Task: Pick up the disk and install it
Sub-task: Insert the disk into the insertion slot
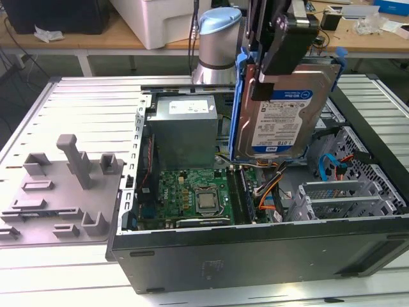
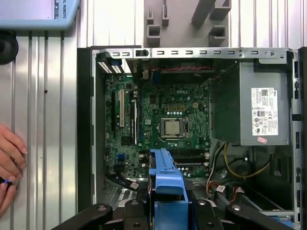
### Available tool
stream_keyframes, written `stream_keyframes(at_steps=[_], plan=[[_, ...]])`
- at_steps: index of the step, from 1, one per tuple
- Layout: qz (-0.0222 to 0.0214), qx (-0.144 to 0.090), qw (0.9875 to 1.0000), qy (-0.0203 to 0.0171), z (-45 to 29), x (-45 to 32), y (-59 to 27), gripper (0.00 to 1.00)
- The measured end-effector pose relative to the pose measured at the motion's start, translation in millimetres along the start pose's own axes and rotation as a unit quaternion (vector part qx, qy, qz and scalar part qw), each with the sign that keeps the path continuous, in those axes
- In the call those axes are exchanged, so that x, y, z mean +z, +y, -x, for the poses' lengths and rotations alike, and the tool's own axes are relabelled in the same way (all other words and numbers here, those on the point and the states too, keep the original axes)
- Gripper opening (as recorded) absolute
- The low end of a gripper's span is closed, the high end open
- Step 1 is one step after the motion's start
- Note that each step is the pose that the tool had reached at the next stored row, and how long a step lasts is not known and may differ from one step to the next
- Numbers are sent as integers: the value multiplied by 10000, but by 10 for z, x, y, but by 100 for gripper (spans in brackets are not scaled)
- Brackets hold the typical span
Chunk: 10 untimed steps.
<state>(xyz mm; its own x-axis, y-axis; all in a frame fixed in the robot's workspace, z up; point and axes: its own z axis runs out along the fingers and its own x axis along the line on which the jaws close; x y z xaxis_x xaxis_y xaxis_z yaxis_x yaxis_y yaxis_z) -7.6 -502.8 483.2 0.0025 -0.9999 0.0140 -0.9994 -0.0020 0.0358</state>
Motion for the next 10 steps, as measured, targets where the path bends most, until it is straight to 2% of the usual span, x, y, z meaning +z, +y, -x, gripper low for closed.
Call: stream_keyframes(at_steps=[5, 10], plan=[[0, 0, 10000, -4, -75, -2, -87, 37], [0, 0, 10000, -5, -118, -6, -231, 37]])
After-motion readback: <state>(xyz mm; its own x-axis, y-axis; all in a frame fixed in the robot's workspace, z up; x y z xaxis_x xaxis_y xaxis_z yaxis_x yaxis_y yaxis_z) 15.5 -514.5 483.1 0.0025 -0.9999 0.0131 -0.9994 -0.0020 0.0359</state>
